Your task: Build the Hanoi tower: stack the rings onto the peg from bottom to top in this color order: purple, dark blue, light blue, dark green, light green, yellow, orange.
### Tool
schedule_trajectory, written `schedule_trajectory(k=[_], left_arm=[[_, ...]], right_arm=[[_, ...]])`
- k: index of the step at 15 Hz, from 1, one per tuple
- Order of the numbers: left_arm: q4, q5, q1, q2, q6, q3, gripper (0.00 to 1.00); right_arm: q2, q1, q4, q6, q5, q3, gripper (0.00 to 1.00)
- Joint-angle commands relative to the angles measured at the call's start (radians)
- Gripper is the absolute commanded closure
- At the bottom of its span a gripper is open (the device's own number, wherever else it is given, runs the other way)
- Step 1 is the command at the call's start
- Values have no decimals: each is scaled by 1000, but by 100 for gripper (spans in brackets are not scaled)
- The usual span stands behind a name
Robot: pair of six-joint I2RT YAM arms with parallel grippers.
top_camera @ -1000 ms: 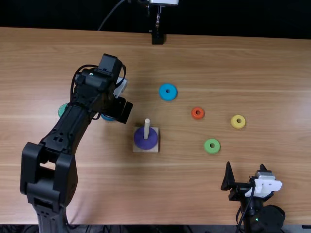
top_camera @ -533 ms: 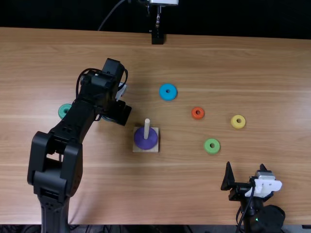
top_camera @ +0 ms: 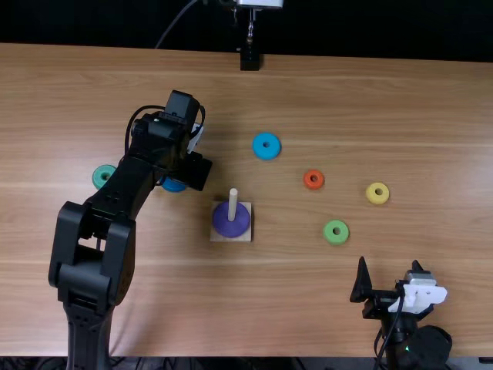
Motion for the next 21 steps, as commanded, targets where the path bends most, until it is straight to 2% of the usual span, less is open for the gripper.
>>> schedule_trajectory(k=[1,8,10,11,18,21], left_arm=[[2,1,12,33,9,6,0],[-16,3,41,38,4,0,0],[-15,7,47,36,2,-1,71],[-9,5,47,36,2,-4,98],[-40,3,42,13,-3,51,100],[-208,7,35,-64,-7,106,100]], right_arm=[[-13,-16,-40,-2,-3,-76,0],[-13,-16,-40,-2,-3,-76,0],[-13,-16,-40,-2,-3,-76,0],[-13,-16,-42,-2,-3,-76,0],[-13,-16,-42,-2,-3,-76,0],[-13,-16,-40,-2,-3,-76,0]])
